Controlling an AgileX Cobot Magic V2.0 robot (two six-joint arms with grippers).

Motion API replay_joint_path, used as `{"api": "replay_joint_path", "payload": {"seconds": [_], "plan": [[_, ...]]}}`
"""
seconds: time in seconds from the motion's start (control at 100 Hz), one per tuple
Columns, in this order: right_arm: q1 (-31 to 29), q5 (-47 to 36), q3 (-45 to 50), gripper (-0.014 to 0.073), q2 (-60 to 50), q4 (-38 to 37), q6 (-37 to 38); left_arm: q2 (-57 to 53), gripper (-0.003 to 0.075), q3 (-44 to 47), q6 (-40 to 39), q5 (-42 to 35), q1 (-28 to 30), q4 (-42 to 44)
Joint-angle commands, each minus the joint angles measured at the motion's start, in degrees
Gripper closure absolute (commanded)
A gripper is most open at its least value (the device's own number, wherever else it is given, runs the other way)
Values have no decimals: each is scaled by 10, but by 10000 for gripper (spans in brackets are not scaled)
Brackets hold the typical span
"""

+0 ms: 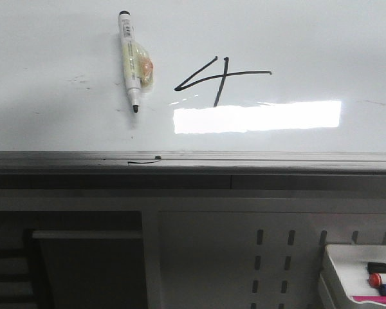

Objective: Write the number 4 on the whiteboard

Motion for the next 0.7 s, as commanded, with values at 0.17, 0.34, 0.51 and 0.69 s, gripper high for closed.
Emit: {"api": "replay_joint_path", "payload": {"seconds": [0.17, 0.34, 0.51, 0.69], "plan": [[-24, -94, 111, 637, -88, -5, 28, -175, 741, 94, 56, 4, -4, 12], [-46, -119, 195, 637, -161, -6, 28, -270, 741, 189, 56, 20, -4, 12], [-46, -119, 222, 637, -206, -6, 28, -328, 741, 250, 56, 22, -4, 11], [-46, -119, 222, 638, -208, -6, 28, -340, 741, 269, 56, 22, -4, 9]]}}
